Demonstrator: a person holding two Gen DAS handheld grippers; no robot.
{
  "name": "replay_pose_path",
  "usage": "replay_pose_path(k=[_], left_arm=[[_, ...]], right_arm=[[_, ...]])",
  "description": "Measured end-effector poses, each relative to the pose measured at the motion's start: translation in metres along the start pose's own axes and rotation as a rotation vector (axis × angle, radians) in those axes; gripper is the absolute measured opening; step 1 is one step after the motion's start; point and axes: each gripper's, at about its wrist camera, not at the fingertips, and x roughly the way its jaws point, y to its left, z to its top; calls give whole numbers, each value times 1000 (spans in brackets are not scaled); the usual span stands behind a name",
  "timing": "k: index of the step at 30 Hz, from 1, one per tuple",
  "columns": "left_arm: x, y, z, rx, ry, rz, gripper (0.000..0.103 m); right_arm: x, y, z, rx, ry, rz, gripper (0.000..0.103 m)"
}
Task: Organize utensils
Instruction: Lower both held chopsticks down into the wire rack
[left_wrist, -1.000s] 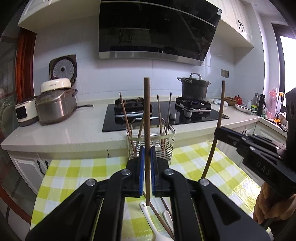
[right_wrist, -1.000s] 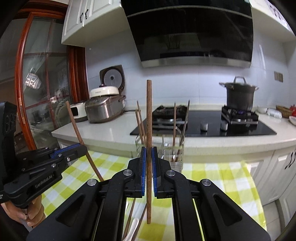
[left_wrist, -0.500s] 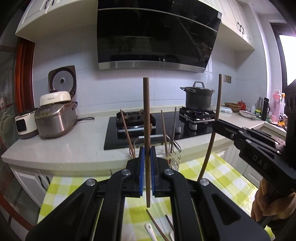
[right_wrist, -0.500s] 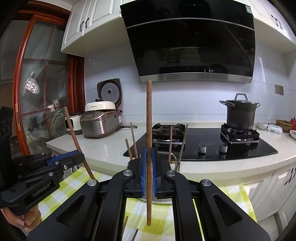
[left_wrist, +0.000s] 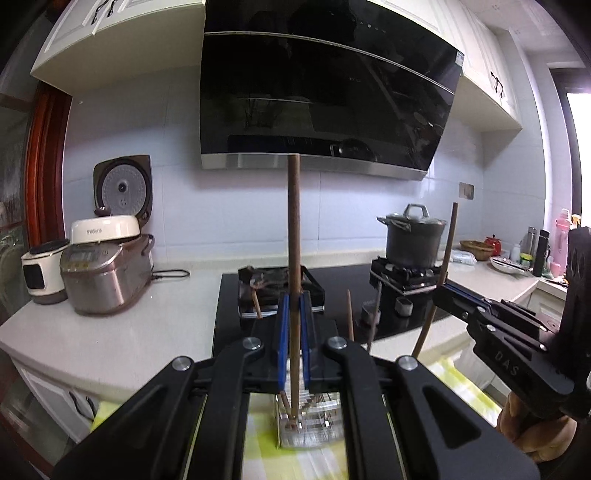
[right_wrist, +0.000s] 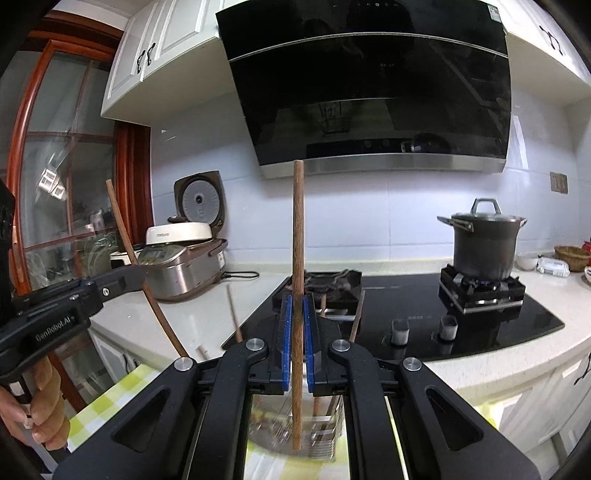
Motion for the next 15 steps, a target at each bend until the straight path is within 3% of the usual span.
replay_pose_path(k=[9,15], left_arm=[[45,5,12,16,-16,25,6],[78,9,-16,10,53,23,6]], right_arm=[[38,-10,16,-3,-41,-5,6],[75,-20,-16,-6,50,-22,6]])
